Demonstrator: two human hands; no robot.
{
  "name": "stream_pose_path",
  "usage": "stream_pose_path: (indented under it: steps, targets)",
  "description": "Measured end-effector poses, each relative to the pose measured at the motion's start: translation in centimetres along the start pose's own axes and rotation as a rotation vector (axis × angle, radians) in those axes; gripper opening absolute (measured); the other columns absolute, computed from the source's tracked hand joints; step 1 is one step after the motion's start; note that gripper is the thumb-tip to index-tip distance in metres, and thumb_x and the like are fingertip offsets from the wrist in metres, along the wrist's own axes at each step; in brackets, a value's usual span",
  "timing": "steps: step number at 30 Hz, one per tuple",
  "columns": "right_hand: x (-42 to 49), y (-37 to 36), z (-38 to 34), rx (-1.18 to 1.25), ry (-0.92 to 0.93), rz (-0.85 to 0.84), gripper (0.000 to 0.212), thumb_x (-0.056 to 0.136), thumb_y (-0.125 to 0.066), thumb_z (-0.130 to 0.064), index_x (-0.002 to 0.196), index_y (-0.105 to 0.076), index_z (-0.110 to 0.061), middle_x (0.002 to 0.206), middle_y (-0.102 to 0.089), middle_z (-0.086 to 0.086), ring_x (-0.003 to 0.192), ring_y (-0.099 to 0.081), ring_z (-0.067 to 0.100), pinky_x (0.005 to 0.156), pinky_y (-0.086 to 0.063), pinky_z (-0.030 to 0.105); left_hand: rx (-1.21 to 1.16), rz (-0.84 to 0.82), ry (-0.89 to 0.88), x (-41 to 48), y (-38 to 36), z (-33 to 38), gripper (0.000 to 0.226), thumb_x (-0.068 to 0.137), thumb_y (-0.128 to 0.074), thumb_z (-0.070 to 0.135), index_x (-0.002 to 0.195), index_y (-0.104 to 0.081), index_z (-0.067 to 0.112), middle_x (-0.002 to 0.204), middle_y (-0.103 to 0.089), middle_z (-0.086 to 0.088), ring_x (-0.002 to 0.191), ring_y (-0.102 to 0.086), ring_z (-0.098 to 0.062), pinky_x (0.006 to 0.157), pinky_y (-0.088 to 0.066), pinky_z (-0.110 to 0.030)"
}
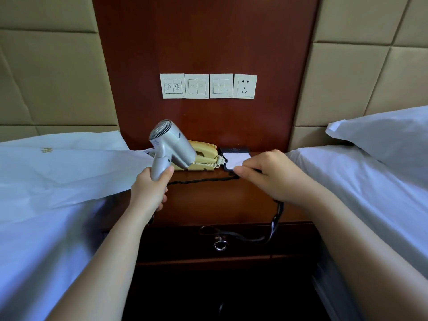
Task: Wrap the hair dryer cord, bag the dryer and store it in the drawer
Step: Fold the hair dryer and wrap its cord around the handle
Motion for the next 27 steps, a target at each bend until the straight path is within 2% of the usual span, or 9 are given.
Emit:
stream_pose_path:
  steps: [5, 9, 12, 15, 18, 20, 21, 24, 27]
  targets:
    - [-0.2, 1.0, 1.2, 0.041, -0.104, 0.043, 0.054, 0.094, -0.050, -0.032, 0.052, -0.020, -0.019, 0.049, -0.020, -0.001, 0.051, -0.024, 0.014, 0.048, -0.018, 0.025, 0.136, 0.107, -0.062, 1.1, 2.5, -1.2, 0.036, 0.081, -0.060, 0.050, 0.091, -0.055, 0.015, 0.082, -0.063, -0.016, 0.074, -0.061, -0.041, 0.059, -0.046, -0.039]
    - [-0.1, -0.5, 1.6, 0.017, -0.152, -0.012, 0.054, 0.094, -0.048, -0.037, 0.051, -0.019, -0.019, 0.049, -0.022, -0.001, 0.050, -0.021, 0.016, 0.053, -0.022, 0.033, 0.195, 0.170, -0.112, 0.9, 3.9, -0.8, 0.036, 0.081, -0.059, 0.050, 0.090, -0.054, 0.015, 0.084, -0.064, -0.017, 0.081, -0.062, -0.045, 0.069, -0.053, -0.048]
    - [-0.5, -2.1, 2.9, -0.120, -0.265, -0.160, 0.055, 0.095, -0.042, -0.045, 0.048, -0.027, -0.019, 0.050, -0.033, -0.003, 0.056, -0.038, 0.023, 0.061, -0.036, 0.035, 0.168, 0.149, -0.107, 0.3, 4.1, -0.5, 0.040, 0.075, -0.059, 0.054, 0.090, -0.055, 0.017, 0.080, -0.063, -0.014, 0.078, -0.062, -0.043, 0.068, -0.053, -0.046]
    - [-1.5, -4.5, 4.4, -0.145, -0.408, -0.383, 0.053, 0.095, -0.038, -0.049, 0.052, -0.045, -0.020, 0.060, -0.051, -0.003, 0.072, -0.056, 0.027, 0.071, -0.044, 0.036, 0.109, 0.100, -0.111, -0.3, 4.0, 0.1, 0.035, 0.075, -0.061, 0.053, 0.089, -0.058, 0.021, 0.076, -0.061, -0.009, 0.068, -0.057, -0.035, 0.063, -0.049, -0.040]
    - [-2.0, -6.1, 4.8, -0.081, -0.405, -0.449, 0.037, 0.097, -0.040, -0.038, 0.074, -0.063, -0.022, 0.075, -0.060, -0.005, 0.087, -0.060, 0.025, 0.075, -0.043, 0.033, 0.044, 0.074, -0.116, -0.9, 3.6, 1.0, 0.019, 0.085, -0.063, 0.040, 0.086, -0.056, 0.021, 0.067, -0.056, -0.005, 0.053, -0.050, -0.024, 0.051, -0.042, -0.028]
    - [-2.1, -6.5, 4.8, -0.080, -0.357, -0.416, 0.022, 0.098, -0.040, -0.029, 0.097, -0.061, -0.027, 0.091, -0.061, -0.006, 0.095, -0.057, 0.023, 0.081, -0.043, 0.035, 0.009, 0.074, -0.124, -1.2, 3.4, 1.4, 0.016, 0.086, -0.062, 0.036, 0.081, -0.054, 0.024, 0.064, -0.054, -0.004, 0.048, -0.047, -0.021, 0.046, -0.039, -0.025]
    - [-2.2, -6.4, 4.7, -0.072, -0.338, -0.387, 0.019, 0.097, -0.041, -0.026, 0.097, -0.059, -0.029, 0.090, -0.061, -0.006, 0.091, -0.056, 0.022, 0.081, -0.045, 0.036, 0.005, 0.079, -0.127, -1.3, 3.4, 1.5, 0.016, 0.087, -0.062, 0.036, 0.079, -0.053, 0.024, 0.064, -0.053, -0.003, 0.047, -0.046, -0.021, 0.046, -0.038, -0.024]
    - [-2.4, -6.1, 4.5, -0.025, -0.303, -0.404, 0.025, 0.094, -0.044, -0.018, 0.074, -0.054, -0.029, 0.073, -0.057, -0.010, 0.078, -0.055, 0.021, 0.078, -0.048, 0.038, 0.000, 0.088, -0.098, -1.1, 3.5, 1.2, 0.021, 0.087, -0.061, 0.037, 0.076, -0.052, 0.022, 0.064, -0.052, -0.004, 0.048, -0.046, -0.020, 0.044, -0.038, -0.024]
    - [-2.4, -6.0, 3.4, 0.113, -0.298, -0.545, 0.032, 0.094, -0.043, -0.015, 0.067, -0.057, -0.027, 0.066, -0.055, -0.009, 0.058, -0.050, 0.006, 0.063, -0.044, 0.023, 0.071, 0.109, -0.118, -0.7, 3.7, 0.6, 0.024, 0.085, -0.061, 0.041, 0.084, -0.055, 0.018, 0.069, -0.057, -0.007, 0.055, -0.051, -0.026, 0.053, -0.046, -0.034]
Point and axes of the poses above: each hand's wrist, its own x-axis towards the middle knuckle, its own y-axis out of the back of the hand, z = x × y, the point moved 3 cm from there along x, towards the middle knuckle
